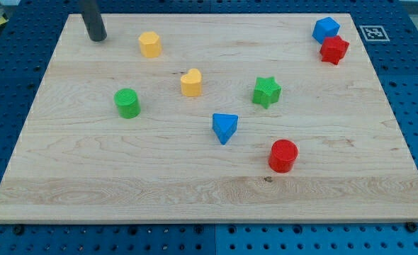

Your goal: Place the yellow hexagon in between red star and green star

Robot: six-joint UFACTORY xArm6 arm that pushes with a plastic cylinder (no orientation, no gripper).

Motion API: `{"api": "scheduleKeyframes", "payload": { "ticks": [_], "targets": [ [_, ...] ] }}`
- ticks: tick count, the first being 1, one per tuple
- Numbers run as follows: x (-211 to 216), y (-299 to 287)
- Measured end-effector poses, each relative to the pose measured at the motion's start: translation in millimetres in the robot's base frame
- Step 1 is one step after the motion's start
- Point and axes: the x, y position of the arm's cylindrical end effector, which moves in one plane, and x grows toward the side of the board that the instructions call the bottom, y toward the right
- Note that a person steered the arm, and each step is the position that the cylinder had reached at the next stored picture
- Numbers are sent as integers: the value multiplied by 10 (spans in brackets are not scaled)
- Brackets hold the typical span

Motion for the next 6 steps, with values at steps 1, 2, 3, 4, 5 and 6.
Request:
{"api": "scheduleKeyframes", "payload": {
  "ticks": [1,2,3,4,5,6],
  "targets": [
    [57,112],
    [119,318],
    [166,573],
    [266,829],
    [370,1114],
    [367,1373]
  ]
}}
